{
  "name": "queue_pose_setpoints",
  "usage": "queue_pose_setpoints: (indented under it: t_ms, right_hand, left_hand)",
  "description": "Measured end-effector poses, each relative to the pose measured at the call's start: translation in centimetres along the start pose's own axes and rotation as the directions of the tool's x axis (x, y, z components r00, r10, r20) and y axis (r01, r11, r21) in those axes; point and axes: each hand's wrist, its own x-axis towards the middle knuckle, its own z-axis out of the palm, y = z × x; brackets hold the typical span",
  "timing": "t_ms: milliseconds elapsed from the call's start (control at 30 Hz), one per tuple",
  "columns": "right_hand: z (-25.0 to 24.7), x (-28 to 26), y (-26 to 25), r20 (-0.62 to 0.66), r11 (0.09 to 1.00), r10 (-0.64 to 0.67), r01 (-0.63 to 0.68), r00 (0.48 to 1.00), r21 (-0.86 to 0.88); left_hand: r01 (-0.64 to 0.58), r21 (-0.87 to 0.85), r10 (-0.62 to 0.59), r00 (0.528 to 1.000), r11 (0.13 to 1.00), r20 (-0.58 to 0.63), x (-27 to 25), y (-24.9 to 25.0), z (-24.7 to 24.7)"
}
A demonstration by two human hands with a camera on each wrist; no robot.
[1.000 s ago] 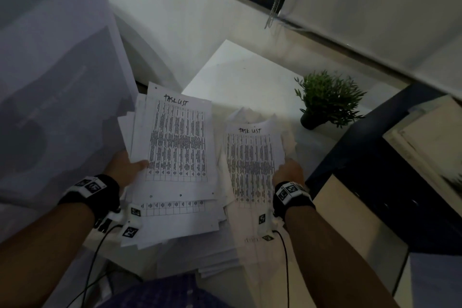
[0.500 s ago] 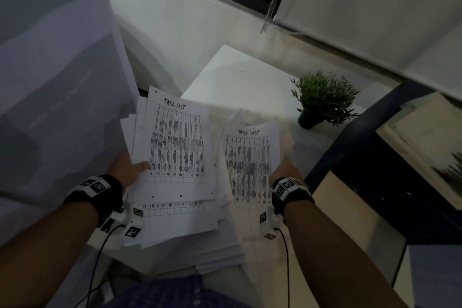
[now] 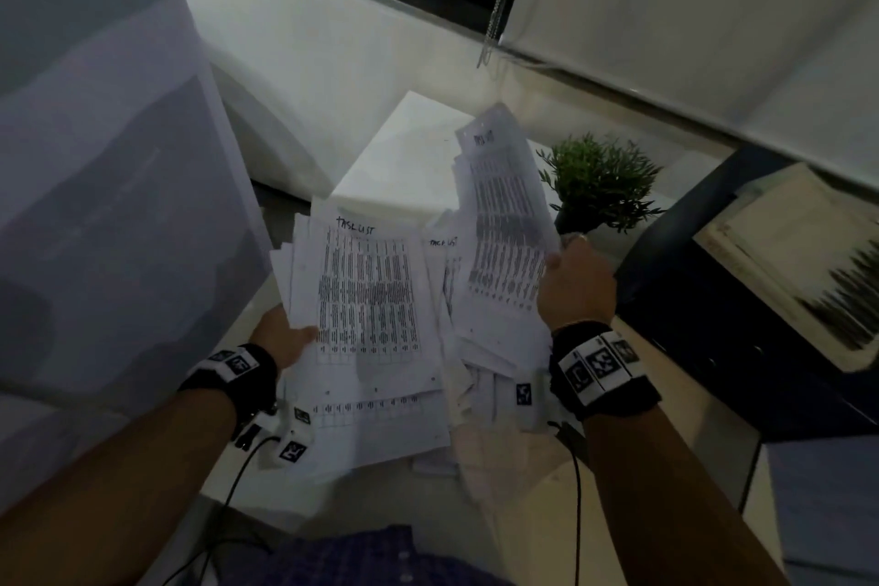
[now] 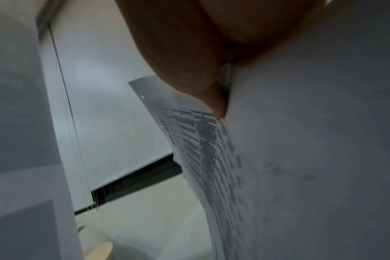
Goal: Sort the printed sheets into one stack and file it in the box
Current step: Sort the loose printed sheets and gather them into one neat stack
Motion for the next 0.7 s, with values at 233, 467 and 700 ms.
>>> queue_pose_setpoints:
  t_ms: [233, 467, 700]
  right_hand:
    - [-6.6, 0.5, -3.6, -0.245, 0.956, -0.1, 0.161, 0.964, 0.245]
    - [-5.0, 2.6, -4.5, -0.12, 0.852, -0.116, 0.16, 0.986, 0.498]
    - [10.8, 1.9, 0.5, 0.501, 0.868, 0.107, -0.327, 0.859, 0.374]
  left_hand:
    - [0.035, -0.023, -0.034, 0.998, 0.999, 0.055, 0.0, 0.5, 1.0]
    - [0.053, -0.054, -0.047, 0.993, 0.997, 0.111, 0.1, 0.4, 1.3]
    - [0.212, -0.436, -0.124, 0.968, 0.875, 0.22, -0.3, -0.1, 0.3]
